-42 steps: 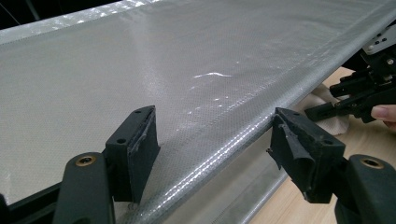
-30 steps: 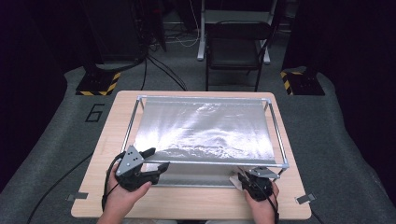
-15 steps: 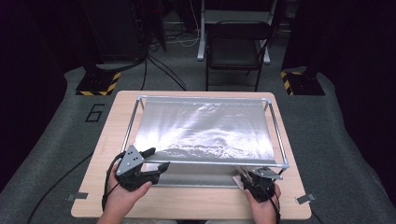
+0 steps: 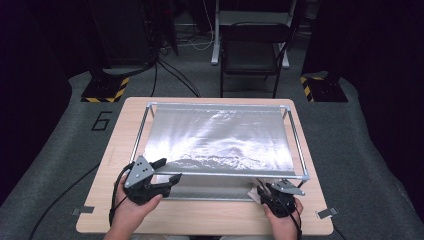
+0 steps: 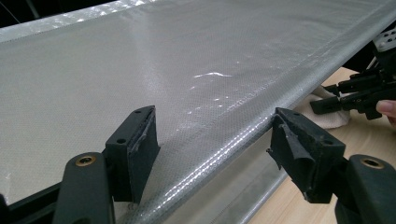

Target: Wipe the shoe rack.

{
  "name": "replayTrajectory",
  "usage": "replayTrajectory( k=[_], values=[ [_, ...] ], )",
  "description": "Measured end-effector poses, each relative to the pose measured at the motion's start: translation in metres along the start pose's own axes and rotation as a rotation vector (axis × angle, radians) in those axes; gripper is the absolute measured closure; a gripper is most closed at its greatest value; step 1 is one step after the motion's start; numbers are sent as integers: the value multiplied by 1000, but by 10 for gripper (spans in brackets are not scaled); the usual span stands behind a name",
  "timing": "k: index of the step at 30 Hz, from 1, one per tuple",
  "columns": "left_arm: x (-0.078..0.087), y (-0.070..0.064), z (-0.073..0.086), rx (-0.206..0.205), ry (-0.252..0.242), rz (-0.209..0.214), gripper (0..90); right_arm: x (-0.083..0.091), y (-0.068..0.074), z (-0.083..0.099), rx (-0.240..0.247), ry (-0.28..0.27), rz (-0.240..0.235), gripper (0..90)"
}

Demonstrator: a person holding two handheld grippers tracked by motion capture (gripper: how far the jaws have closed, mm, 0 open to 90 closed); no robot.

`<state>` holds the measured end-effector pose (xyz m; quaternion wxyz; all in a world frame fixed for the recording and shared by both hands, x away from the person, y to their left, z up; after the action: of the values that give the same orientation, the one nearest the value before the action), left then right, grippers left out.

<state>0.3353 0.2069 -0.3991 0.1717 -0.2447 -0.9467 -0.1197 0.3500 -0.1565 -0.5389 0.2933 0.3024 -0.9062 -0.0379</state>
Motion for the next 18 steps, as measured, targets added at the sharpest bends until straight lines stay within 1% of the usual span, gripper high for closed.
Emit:
replayTrajectory(
  k=[1, 2, 3, 6, 7, 8, 9, 10, 11, 12, 13, 16, 18],
  values=[
    [0, 0, 0, 0, 0, -1, 320, 0, 0, -1, -4, -15, -8, 571],
    [0, 0, 0, 1, -3, -3, 320, 2, 0, -2, 5, -16, -1, 585],
    [0, 0, 0, 0, -2, -3, 320, 3, 1, -3, 8, -16, -1, 641],
    [0, 0, 0, 0, -1, -3, 320, 3, -1, -3, 30, 5, 24, 736],
    [0, 0, 0, 0, -2, -3, 320, 1, -3, -2, 23, 16, 37, 750],
    [0, 0, 0, -1, 1, 0, 321, 1, -5, 0, 24, 36, 50, 753],
    [0, 0, 0, 0, 0, -1, 320, 0, -5, 1, -2, 37, 33, 753],
    [0, 0, 0, 0, 0, 0, 320, -1, -8, 4, 8, 61, 68, 753],
    [0, 0, 0, 1, 0, 0, 321, -2, -10, 4, 15, 56, 72, 753],
    [0, 0, 0, 1, -1, 0, 321, -2, -10, 5, 17, 67, 71, 754],
    [0, 0, 0, 2, -2, -1, 320, -3, -9, 6, -17, 59, 55, 754],
    [0, 0, 0, 3, -2, -2, 320, -4, -9, 7, -27, 70, 50, 761],
    [-1, -1, 0, 7, -3, -4, 320, -5, -9, 7, -25, 62, 44, 764]
  ],
)
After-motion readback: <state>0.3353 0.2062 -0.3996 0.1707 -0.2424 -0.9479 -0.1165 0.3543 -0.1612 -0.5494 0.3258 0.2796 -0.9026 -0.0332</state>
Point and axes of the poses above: each handheld gripper's, and its own axes: x roughly backward along the jaws, z roughly out of its underside, y roughly to its left, the point moved 4 cm from there along -x, roughly forward along the jaws, and after that the axes turned 14 degrees about -z, right-handed, at the moved point
